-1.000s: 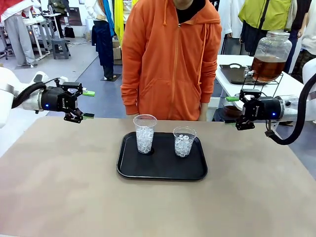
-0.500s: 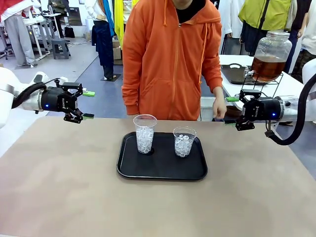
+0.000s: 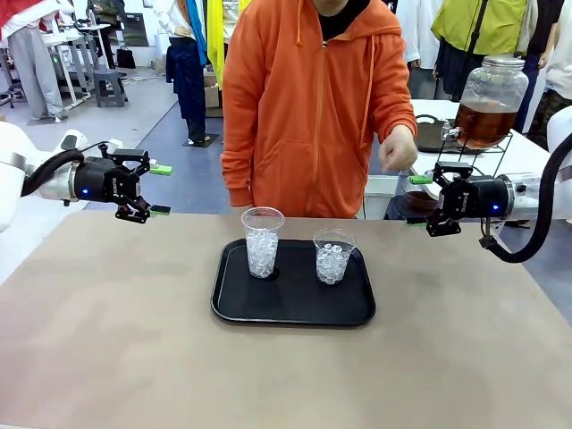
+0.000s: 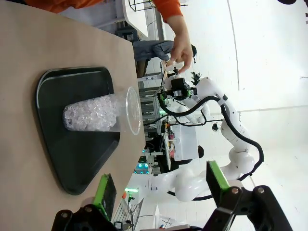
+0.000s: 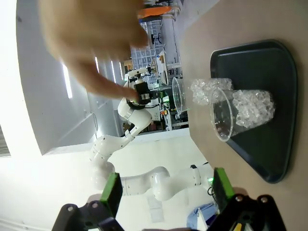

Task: Pour the drink into the iced cup.
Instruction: Pick up the iced cup indicated by the human and present it to them.

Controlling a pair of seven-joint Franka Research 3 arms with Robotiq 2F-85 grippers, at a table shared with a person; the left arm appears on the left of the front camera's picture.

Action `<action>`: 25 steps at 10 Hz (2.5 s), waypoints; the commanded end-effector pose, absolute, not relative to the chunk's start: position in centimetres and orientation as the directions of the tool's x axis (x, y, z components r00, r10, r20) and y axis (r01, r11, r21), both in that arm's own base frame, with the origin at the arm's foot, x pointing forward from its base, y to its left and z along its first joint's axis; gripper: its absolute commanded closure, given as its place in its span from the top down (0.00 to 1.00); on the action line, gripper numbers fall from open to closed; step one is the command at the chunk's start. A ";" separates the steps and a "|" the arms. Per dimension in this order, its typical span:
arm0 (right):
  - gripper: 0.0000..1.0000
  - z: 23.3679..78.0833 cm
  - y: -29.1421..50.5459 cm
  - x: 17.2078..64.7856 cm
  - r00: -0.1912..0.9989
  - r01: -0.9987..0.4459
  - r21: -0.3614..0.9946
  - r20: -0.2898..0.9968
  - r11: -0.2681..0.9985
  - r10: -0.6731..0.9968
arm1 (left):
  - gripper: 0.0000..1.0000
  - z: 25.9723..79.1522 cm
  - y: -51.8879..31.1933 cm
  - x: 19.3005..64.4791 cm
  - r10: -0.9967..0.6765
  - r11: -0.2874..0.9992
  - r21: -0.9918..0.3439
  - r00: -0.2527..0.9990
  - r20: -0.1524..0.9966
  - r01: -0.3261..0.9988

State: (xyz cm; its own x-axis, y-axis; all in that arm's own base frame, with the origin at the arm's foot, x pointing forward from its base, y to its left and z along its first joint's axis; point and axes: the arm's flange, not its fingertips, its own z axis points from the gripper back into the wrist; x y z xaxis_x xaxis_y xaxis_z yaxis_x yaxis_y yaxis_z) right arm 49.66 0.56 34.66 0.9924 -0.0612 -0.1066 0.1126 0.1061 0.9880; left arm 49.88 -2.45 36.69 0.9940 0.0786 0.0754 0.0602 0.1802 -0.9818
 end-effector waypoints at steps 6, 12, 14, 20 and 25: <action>1.00 34.8 0.5 49.7 0.993 0.109 0.988 -0.103 0.108 -0.066 | 1.00 36.8 -2.4 49.8 0.079 0.187 -0.981 0.995 0.068 0.052; 1.00 34.7 1.0 48.8 0.984 -0.157 0.976 0.169 0.154 -0.063 | 1.00 36.8 -2.4 49.8 0.079 0.187 -0.981 0.995 0.068 0.052; 1.00 34.1 1.3 47.6 0.896 -0.440 0.890 0.445 0.118 -0.018 | 1.00 36.8 -2.4 49.8 0.079 0.187 -0.981 0.995 0.068 0.052; 1.00 34.1 1.4 47.4 0.795 -0.606 0.787 0.605 0.115 0.046 | 1.00 36.8 -2.4 49.8 0.079 0.187 -0.981 0.995 0.068 0.052; 1.00 31.9 2.0 47.8 0.625 -0.779 0.613 0.776 0.135 0.080 | 1.00 36.8 -2.4 49.8 0.079 0.187 -0.981 0.995 0.068 0.052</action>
